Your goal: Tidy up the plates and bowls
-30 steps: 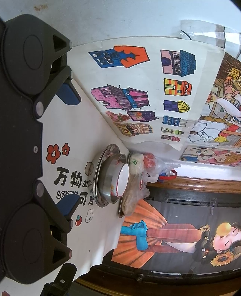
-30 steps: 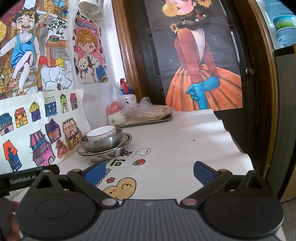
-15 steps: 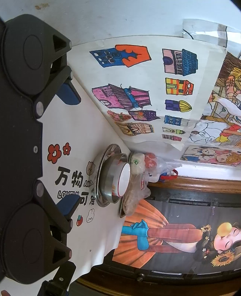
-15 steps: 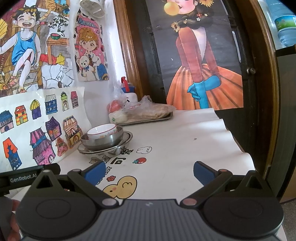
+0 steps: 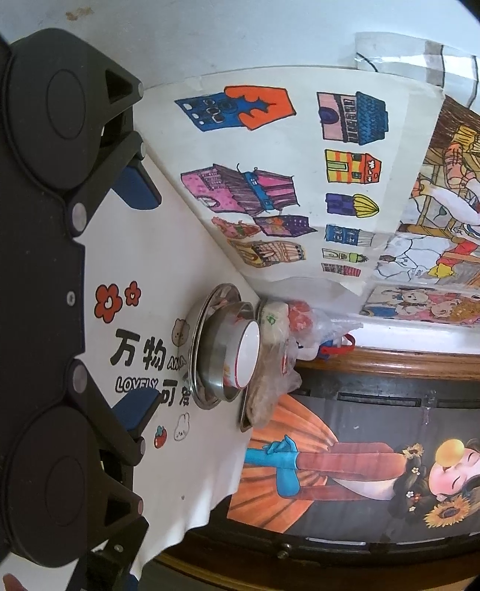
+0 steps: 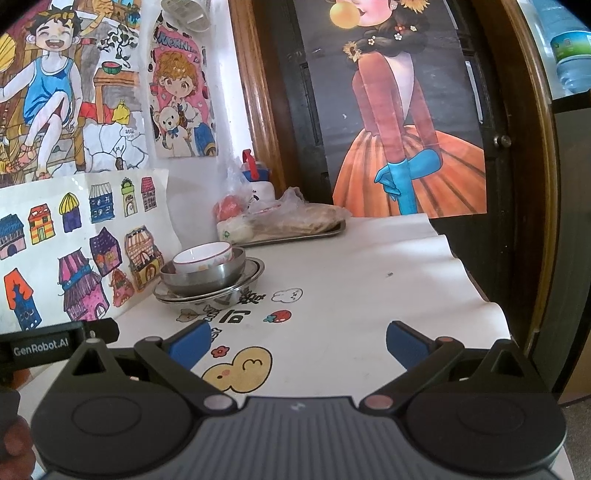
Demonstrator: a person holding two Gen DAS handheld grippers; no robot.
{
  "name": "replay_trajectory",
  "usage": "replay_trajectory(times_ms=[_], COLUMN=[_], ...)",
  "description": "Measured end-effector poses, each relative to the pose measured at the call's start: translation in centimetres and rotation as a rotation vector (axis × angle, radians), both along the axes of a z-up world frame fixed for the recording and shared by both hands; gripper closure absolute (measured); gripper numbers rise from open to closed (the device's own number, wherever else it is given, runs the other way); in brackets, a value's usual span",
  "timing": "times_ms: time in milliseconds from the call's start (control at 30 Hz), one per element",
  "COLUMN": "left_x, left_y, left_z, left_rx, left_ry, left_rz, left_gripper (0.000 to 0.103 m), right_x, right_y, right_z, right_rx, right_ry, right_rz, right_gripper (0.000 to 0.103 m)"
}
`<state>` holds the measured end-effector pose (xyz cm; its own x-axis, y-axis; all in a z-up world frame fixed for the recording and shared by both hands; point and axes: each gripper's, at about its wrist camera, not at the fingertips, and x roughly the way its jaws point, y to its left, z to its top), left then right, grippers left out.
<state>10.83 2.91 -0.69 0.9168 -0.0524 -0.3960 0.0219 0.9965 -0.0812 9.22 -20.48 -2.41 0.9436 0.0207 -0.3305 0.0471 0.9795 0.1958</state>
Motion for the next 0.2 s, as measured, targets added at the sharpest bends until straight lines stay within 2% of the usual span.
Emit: replay_trajectory(times_ms=[200], left_x=[0.01], left_y=[0.04], left_z=[-0.04], left_rx=[0.007], left_ry=[-0.011], left_rz=[0.002], left_gripper=[0.001], right_x=[0.02], right_y=[0.05], right_z=[-0.07], right_rx=[0.0], right_ry=[0.001], right_rz=[0.0], right_gripper=[0.0])
